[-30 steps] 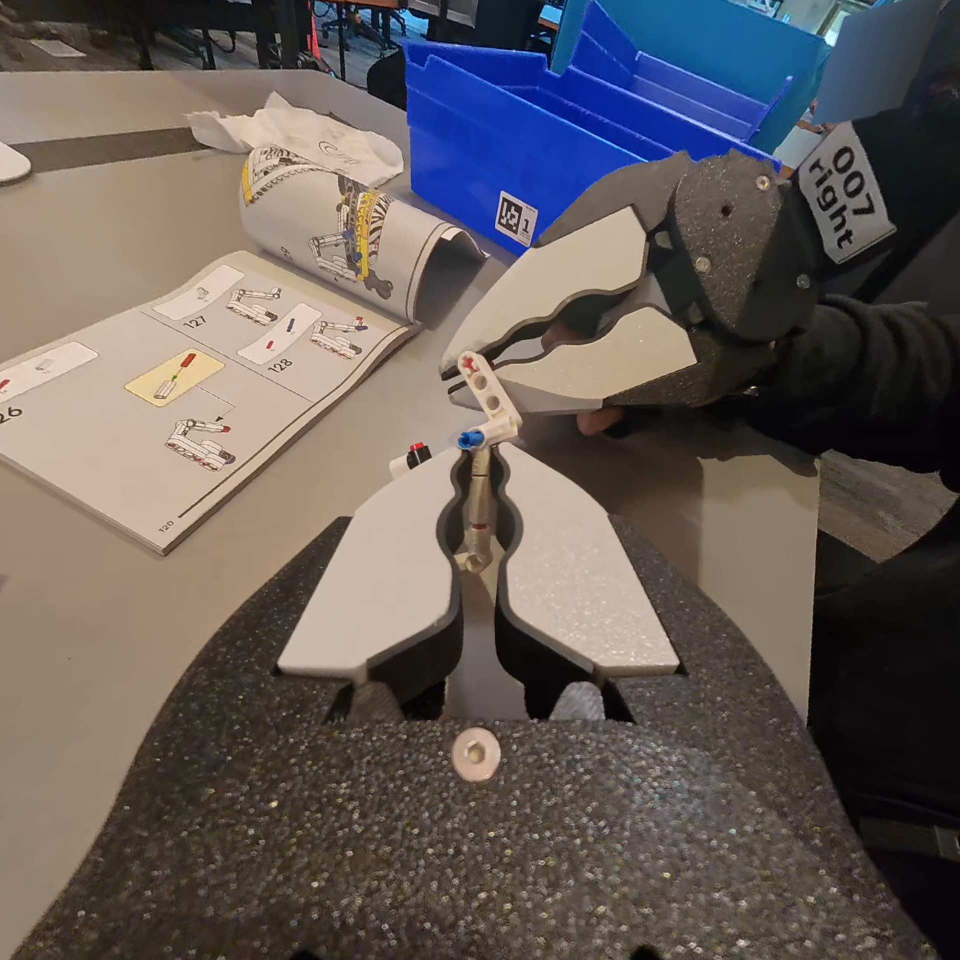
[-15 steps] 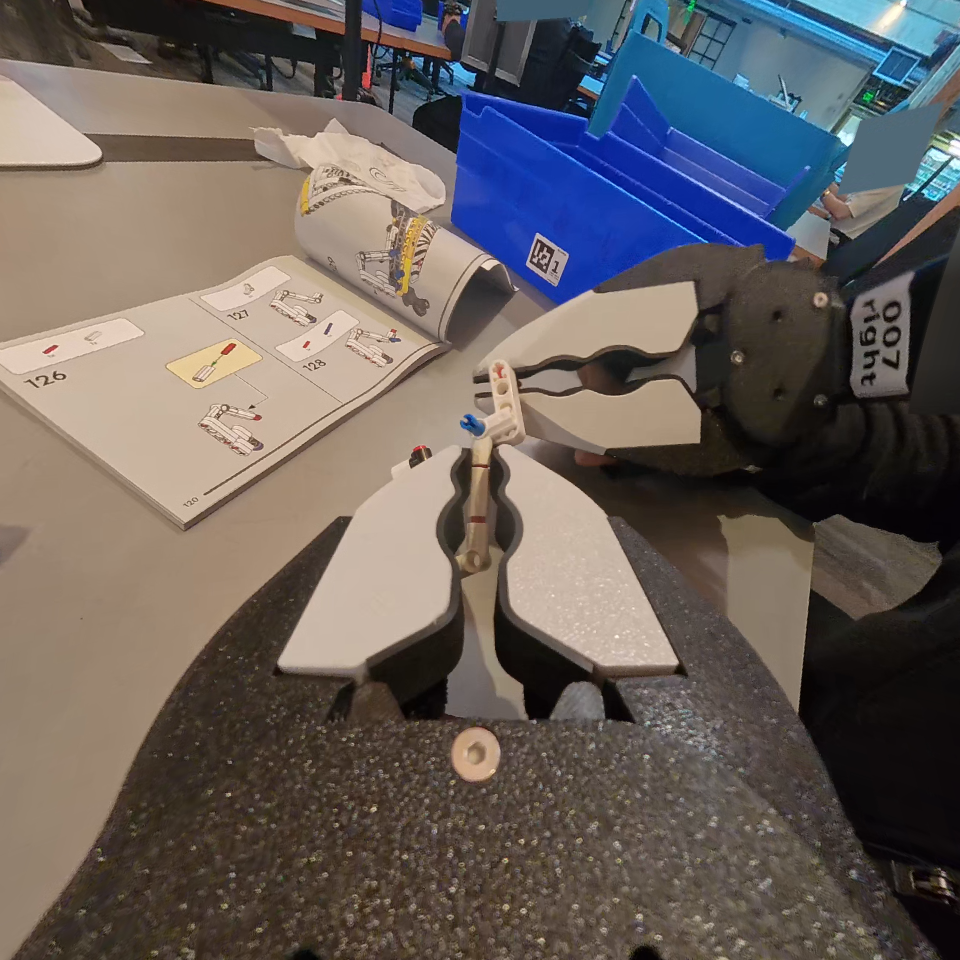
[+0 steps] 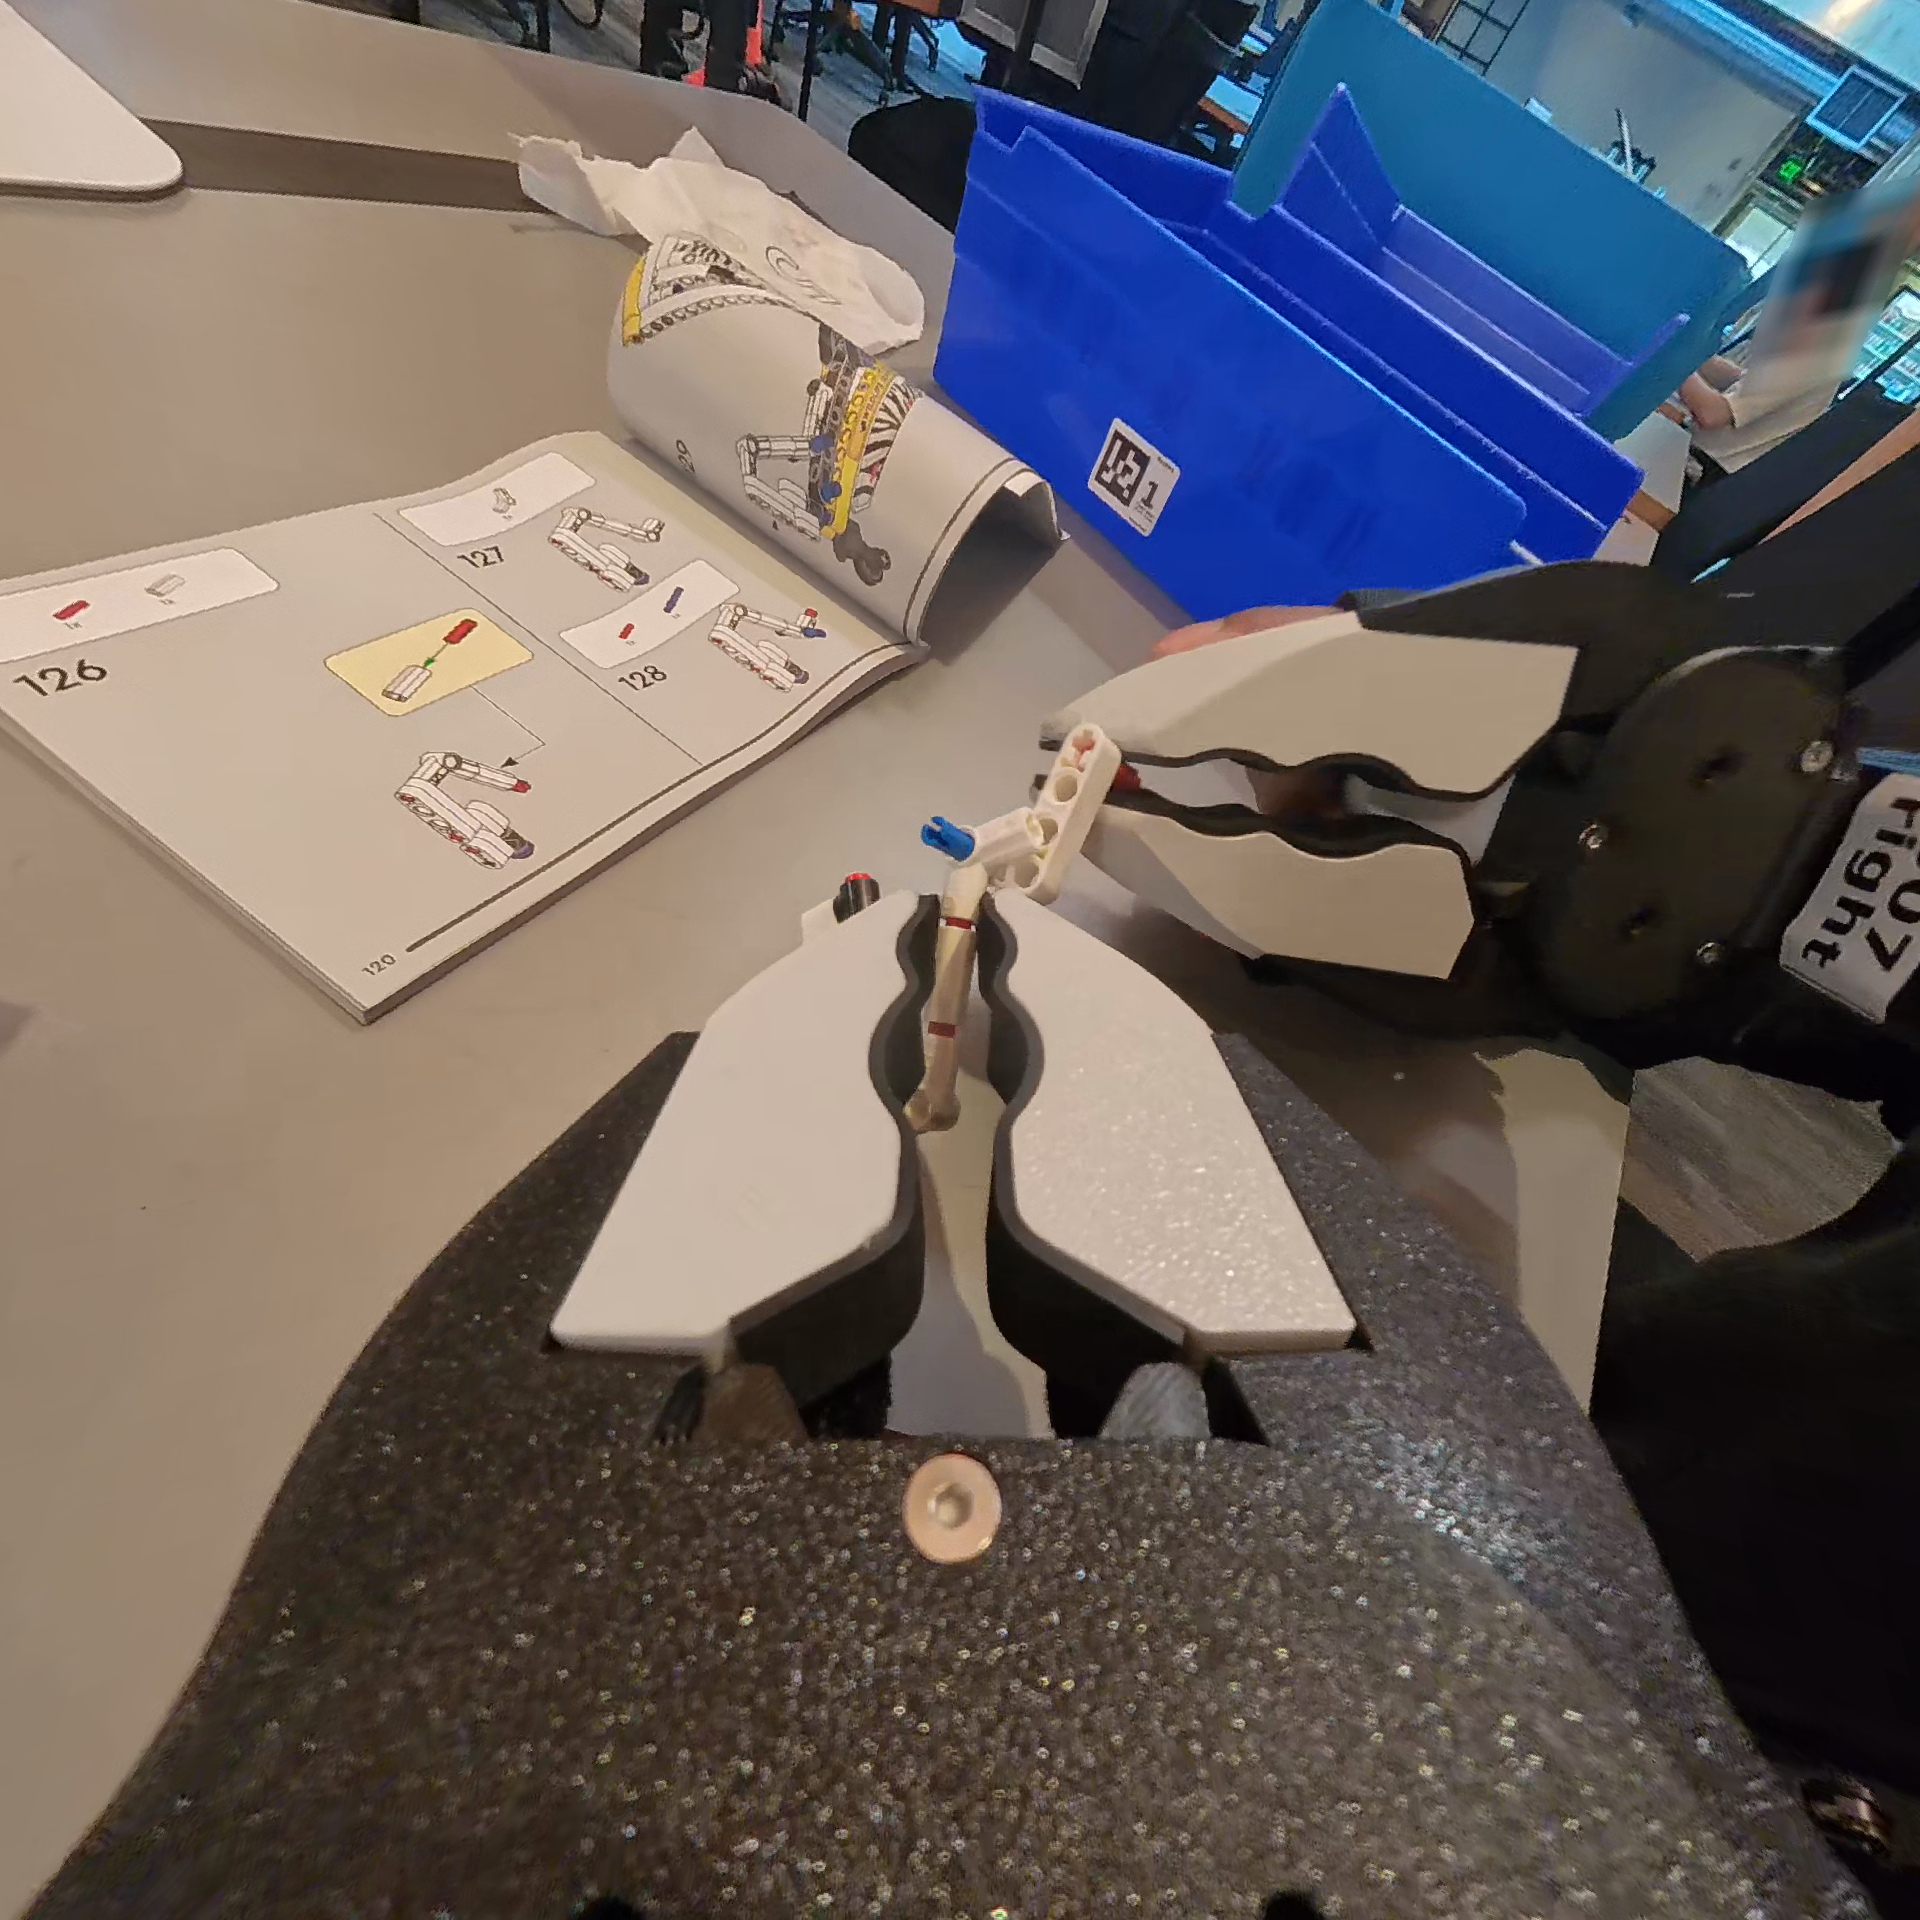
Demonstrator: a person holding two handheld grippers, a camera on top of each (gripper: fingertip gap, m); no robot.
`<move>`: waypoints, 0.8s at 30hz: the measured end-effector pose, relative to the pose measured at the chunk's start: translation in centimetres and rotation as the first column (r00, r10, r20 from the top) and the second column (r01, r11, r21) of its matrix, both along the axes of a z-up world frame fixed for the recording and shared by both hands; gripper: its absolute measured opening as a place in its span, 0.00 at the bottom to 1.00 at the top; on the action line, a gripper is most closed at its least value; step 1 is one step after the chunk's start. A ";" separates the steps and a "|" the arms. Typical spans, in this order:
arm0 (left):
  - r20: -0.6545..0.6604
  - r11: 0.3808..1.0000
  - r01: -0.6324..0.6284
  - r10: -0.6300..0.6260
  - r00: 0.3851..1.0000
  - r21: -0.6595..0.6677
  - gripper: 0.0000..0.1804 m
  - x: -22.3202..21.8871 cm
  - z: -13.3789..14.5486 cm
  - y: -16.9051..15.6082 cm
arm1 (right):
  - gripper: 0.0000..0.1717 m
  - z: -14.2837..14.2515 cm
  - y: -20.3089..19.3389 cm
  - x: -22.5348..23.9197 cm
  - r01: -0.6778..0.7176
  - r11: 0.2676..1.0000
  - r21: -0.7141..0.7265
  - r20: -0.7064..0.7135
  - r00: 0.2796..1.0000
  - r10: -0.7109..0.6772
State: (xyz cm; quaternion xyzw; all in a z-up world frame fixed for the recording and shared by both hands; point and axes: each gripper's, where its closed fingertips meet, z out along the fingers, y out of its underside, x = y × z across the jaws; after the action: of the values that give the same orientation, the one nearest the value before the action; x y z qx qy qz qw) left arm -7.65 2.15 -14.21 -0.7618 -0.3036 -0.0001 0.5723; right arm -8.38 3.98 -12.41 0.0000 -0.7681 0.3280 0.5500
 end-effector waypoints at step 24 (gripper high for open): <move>0.017 0.996 0.093 -0.093 0.996 -0.016 0.04 1.2 -0.3 0.7 | 0.02 -2.0 1.0 -0.1 -0.078 0.973 -0.216 0.423 0.891 0.165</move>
State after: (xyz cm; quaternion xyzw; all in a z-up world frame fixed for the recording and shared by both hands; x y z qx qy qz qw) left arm -6.41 2.85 -14.55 -0.7798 -0.2724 -0.0305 0.5628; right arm -8.45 5.00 -14.41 -0.0790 -0.8351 0.4262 0.3387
